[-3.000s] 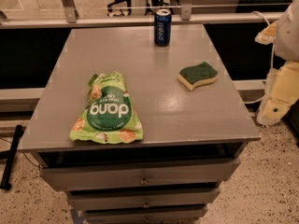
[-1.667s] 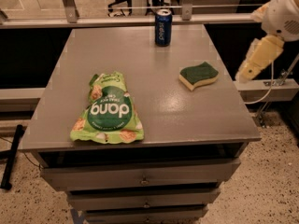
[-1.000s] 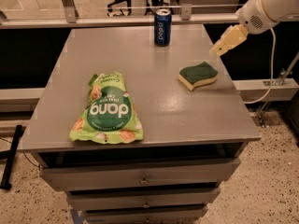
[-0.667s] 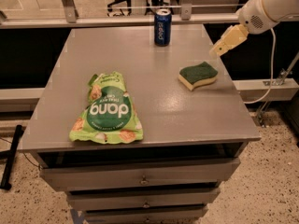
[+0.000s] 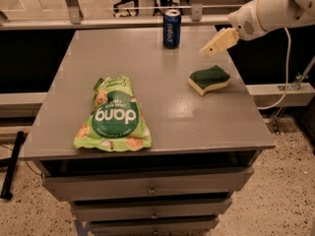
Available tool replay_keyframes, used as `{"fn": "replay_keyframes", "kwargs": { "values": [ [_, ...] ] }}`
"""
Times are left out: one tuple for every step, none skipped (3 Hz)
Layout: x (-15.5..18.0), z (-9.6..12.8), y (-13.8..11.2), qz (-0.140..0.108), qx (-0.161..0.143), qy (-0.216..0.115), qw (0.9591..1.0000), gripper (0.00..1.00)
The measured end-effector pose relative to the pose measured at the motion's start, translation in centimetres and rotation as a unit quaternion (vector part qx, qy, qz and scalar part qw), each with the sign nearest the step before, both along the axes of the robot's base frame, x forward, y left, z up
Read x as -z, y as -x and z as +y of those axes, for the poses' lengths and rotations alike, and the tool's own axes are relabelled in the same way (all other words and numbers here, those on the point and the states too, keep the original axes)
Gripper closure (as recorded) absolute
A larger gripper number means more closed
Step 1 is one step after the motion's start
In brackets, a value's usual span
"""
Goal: Pick pepsi can
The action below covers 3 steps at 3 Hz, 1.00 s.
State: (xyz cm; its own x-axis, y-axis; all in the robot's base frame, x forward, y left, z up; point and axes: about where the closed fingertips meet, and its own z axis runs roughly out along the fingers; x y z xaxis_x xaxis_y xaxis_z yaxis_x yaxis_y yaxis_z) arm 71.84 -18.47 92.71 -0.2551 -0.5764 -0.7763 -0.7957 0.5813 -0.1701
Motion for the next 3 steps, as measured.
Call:
{"fn": "replay_keyframes", "kwargs": {
  "values": [
    [0.2, 3.8, -2.9, -0.024, -0.017, -0.047, 0.9985, 0.0],
    [1.4, 7.2, -6.2, -0.06, -0.026, -0.062, 0.996, 0.0],
    [3.1, 8.8, -9.9, -0.086, -0.012, -0.071, 0.9937, 0.0]
  ]
}}
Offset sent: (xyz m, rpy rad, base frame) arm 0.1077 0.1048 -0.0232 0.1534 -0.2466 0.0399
